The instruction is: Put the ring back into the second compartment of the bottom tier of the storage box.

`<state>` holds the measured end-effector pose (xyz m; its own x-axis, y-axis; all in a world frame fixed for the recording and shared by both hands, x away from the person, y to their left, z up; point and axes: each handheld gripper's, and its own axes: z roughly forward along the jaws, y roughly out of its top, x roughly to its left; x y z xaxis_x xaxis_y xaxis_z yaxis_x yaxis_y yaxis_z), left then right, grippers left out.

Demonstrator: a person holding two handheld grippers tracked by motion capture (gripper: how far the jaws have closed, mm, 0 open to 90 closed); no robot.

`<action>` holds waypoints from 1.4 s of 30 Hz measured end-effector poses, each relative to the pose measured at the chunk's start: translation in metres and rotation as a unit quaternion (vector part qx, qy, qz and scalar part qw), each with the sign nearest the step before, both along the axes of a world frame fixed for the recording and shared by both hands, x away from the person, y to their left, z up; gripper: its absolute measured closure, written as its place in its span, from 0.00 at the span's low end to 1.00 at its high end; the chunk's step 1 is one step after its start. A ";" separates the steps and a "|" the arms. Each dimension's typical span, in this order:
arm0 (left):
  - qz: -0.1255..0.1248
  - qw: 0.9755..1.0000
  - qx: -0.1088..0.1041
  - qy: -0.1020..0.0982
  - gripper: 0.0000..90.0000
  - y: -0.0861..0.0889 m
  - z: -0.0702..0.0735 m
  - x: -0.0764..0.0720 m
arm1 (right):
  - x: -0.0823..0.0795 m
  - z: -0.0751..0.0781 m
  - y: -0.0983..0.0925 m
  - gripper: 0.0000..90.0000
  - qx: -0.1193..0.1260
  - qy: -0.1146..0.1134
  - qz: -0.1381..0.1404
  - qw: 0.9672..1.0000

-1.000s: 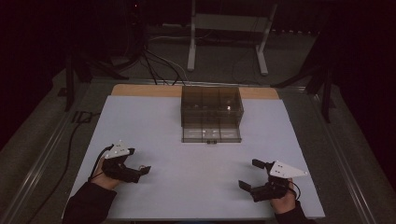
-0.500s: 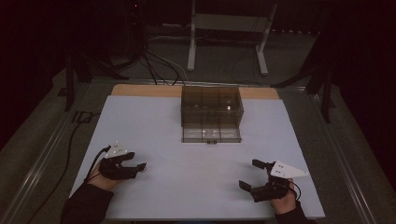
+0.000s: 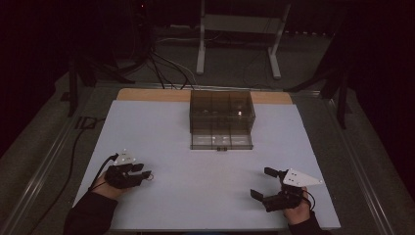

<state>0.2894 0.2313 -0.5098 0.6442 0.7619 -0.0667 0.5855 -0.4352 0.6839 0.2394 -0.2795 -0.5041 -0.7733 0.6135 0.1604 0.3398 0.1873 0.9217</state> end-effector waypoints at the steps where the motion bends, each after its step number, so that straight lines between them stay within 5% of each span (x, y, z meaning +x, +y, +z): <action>1: 0.000 1.000 0.000 -0.001 0.64 0.000 -0.001 0.000 | 0.000 0.000 0.000 0.00 0.002 0.000 -0.001 1.000; 11: -0.002 1.000 -0.010 -0.002 0.77 0.001 -0.001 0.001 | 0.000 0.000 0.000 0.00 0.001 0.003 0.001 1.000; 26: -0.012 1.000 -0.005 0.026 0.85 -0.003 -0.007 0.004 | -0.001 0.000 0.000 0.00 -0.003 0.002 0.000 1.000; 42: -0.007 0.999 0.018 0.035 0.97 -0.008 -0.004 0.006 | -0.001 0.000 0.000 0.00 -0.005 0.003 -0.003 1.000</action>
